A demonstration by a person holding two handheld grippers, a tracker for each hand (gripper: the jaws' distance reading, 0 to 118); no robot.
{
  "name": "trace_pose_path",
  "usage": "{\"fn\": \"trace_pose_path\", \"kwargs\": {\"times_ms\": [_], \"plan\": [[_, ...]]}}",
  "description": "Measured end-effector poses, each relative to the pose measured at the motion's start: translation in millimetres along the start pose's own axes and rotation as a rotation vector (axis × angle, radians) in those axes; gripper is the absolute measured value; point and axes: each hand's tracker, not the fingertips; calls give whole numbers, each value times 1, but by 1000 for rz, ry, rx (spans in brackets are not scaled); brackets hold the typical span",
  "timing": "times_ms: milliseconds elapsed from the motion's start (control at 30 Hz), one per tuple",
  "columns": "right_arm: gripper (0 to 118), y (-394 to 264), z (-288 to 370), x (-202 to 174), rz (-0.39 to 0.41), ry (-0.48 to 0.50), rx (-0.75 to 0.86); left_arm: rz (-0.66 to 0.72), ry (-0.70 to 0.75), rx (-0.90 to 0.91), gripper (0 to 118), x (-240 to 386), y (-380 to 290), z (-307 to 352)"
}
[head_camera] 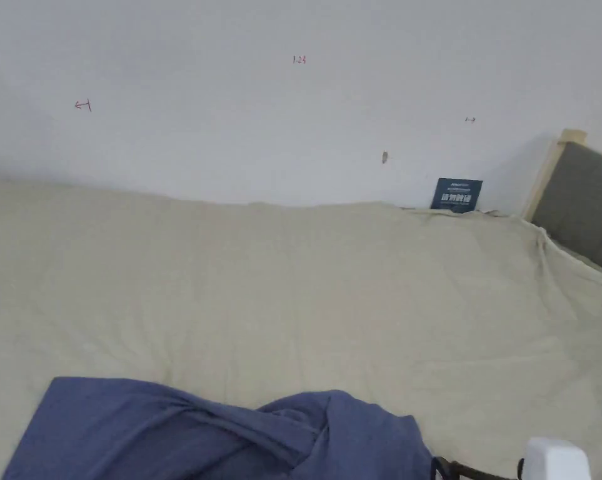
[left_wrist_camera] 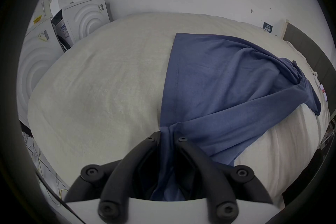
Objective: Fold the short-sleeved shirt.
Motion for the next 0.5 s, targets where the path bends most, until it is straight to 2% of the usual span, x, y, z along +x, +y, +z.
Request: {"fn": "trace_pose_path", "kwargs": {"times_ms": [100,233,267,333,367,467,500], "plan": [[109,28,-71,26,-92,35,-104,-9,5,-6,12,3,1,1],[105,42,-162,35,3,-75,-267,-3,13,-15,13,9,5,6],[100,40,-183,36,-4,-72,-297,2,14,-16,13,9,5,6],[77,36,-212,36,-16,-81,-347,20,10,-21,13,9,6,6],[74,32,-223,35,-6,-76,-346,29,9,-23,13,11,7,6],[73,15,-242,26,105,-90,-442,47,4,-32,13,10,8,6],[72,11,-239,24,98,-92,-406,53,2,-33,13,6,9,2]]}}
